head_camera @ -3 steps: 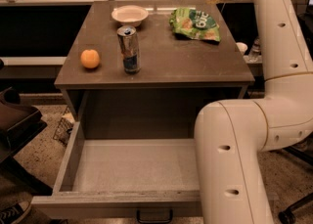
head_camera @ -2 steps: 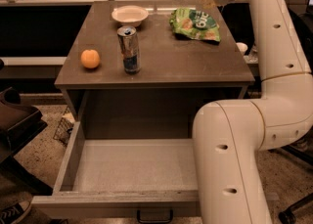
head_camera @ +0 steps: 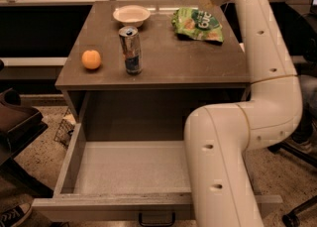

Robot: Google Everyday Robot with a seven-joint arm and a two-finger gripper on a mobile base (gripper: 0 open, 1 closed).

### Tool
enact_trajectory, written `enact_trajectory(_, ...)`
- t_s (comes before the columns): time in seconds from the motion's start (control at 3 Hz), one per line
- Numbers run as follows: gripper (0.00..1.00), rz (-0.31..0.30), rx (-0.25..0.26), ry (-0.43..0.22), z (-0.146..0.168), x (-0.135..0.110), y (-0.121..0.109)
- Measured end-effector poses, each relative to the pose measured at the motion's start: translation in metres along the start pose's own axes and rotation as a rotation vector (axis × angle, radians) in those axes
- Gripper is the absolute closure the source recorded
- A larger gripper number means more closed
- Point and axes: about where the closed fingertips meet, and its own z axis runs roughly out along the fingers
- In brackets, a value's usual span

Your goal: Place green rice chip bag into top drawer

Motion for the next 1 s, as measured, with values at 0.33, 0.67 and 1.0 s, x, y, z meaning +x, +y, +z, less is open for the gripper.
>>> enact_trajectory(0.33, 0.09, 0.043, -0.032, 0.177, 0.0159, -0.0026, -0.0014)
enact_trajectory(0.67, 0.00, 0.092, -0.004, 0.212, 0.0076, -0.0075, -0.0069)
enact_trajectory(1.0, 0.00, 0.092, -0.005, 0.212, 0.0077, -0.0075, -0.0068)
